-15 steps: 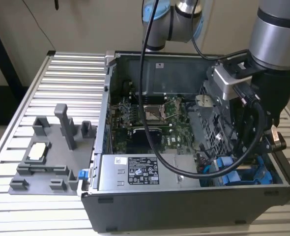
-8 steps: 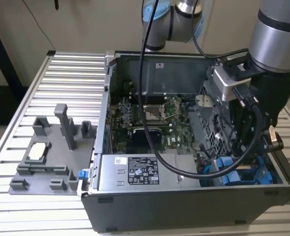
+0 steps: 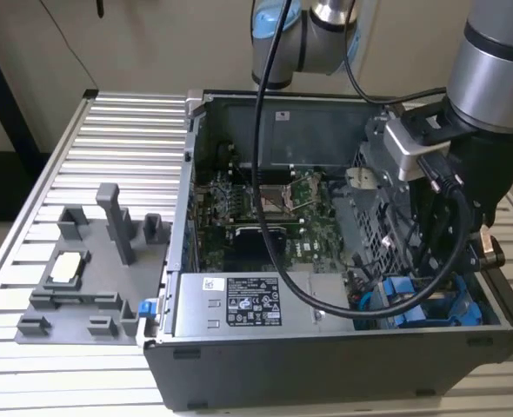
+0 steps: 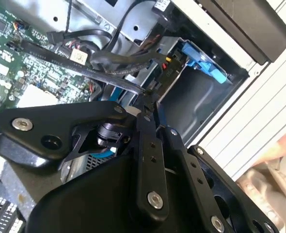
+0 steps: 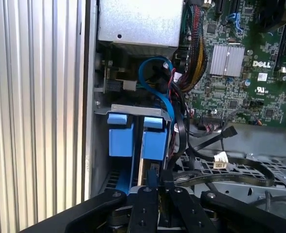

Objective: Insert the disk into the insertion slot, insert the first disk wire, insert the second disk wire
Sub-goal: 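Insert the second disk wire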

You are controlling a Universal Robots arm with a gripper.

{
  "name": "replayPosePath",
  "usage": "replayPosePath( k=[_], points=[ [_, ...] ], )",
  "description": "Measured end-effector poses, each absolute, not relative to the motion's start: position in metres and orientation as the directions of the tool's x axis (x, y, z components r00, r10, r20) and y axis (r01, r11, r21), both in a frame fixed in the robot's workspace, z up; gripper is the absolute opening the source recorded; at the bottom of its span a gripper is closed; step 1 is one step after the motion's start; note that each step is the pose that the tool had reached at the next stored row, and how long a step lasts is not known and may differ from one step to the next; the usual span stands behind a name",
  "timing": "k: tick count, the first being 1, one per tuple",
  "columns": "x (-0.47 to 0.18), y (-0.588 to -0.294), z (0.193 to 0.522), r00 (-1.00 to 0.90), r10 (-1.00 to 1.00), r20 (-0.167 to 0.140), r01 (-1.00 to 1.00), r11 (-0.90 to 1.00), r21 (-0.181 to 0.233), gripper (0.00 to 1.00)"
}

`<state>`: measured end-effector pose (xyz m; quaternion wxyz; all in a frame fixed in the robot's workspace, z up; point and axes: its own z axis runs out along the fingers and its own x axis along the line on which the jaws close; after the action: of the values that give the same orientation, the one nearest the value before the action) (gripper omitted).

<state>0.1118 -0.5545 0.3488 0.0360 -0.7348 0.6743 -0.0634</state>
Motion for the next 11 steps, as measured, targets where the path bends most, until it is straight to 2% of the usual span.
replayPosePath(
  k=[4, 11],
  points=[
    [0.1161, -0.5544, 0.3480, 0.082, -0.996, 0.043, -0.990, -0.087, -0.115, 0.16],
    [0.1203, -0.5545, 0.3464, 0.070, -0.997, 0.042, -0.991, -0.074, -0.109, 0.16]
  ],
)
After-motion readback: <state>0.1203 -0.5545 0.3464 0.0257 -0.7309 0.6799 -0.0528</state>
